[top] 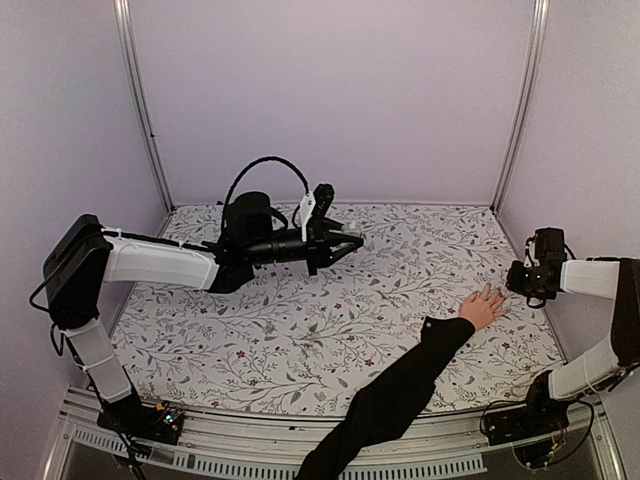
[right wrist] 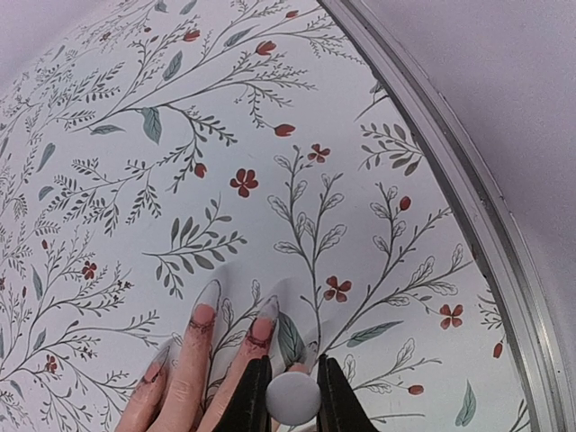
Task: Paint the nails
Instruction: Paint the nail polish on the nail.
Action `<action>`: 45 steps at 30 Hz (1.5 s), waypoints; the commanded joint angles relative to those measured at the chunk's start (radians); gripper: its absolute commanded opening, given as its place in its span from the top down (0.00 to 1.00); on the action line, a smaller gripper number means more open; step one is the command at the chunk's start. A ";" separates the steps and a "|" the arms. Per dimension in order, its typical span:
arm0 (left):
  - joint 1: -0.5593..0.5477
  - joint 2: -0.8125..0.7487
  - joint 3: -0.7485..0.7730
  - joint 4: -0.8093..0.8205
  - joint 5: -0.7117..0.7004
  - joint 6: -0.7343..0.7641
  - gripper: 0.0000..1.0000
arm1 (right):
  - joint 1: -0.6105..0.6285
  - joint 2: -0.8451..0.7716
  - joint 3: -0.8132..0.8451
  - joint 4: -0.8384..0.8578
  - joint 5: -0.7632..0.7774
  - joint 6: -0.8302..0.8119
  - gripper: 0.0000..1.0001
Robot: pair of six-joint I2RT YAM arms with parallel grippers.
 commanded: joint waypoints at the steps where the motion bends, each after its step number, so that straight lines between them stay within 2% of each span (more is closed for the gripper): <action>1: 0.012 0.000 0.006 0.033 -0.003 -0.010 1.00 | -0.004 0.009 0.004 0.027 -0.007 0.012 1.00; 45: 0.012 -0.001 -0.005 0.050 -0.003 -0.019 1.00 | -0.004 -0.015 -0.002 -0.012 0.013 0.028 1.00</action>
